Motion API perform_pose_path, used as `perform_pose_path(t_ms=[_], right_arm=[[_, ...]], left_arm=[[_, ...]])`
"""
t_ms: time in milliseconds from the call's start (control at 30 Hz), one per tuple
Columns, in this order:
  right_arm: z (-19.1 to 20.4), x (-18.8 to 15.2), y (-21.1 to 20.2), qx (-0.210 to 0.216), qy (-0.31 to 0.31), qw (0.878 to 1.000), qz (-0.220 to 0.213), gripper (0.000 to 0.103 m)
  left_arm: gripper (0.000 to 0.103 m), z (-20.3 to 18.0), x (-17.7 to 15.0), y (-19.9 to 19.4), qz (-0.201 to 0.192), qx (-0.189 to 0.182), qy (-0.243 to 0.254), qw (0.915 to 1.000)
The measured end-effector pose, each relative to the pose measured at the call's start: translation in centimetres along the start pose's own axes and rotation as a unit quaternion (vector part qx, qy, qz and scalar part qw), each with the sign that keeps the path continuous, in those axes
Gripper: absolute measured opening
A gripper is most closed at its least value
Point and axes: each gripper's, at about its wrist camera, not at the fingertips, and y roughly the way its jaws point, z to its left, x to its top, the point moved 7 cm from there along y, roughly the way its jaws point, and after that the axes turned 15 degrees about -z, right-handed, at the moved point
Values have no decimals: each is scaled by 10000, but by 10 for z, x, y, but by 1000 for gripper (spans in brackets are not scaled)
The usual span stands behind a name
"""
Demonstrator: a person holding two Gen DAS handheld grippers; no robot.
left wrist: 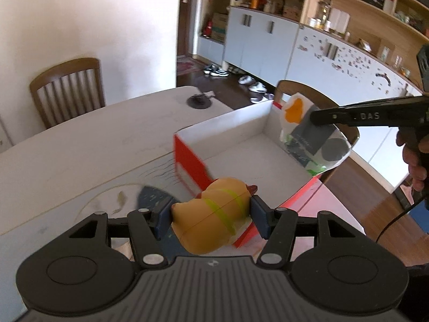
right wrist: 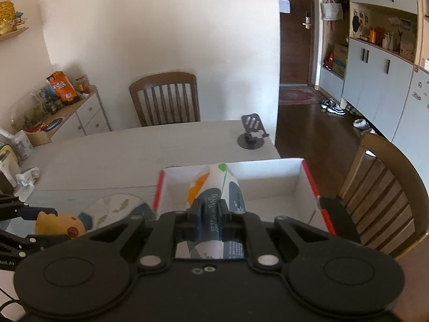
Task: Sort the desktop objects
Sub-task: 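Carry yellow toy chick in left tool and bottle in right tool over red box, then open right gripper dropping bottle into red box while left gripper releases toy chick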
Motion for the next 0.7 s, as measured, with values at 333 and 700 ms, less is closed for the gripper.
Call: perform_pose_path(t_ms=[333, 700], right_arm=[[-36, -9, 25, -224, 120, 9995, 209, 10], [-53, -25, 53, -352, 136, 9979, 523, 10]], left_arm=[[60, -28, 4, 58, 251, -240, 201, 9992], [60, -53, 5, 114, 492, -527, 332, 9968]])
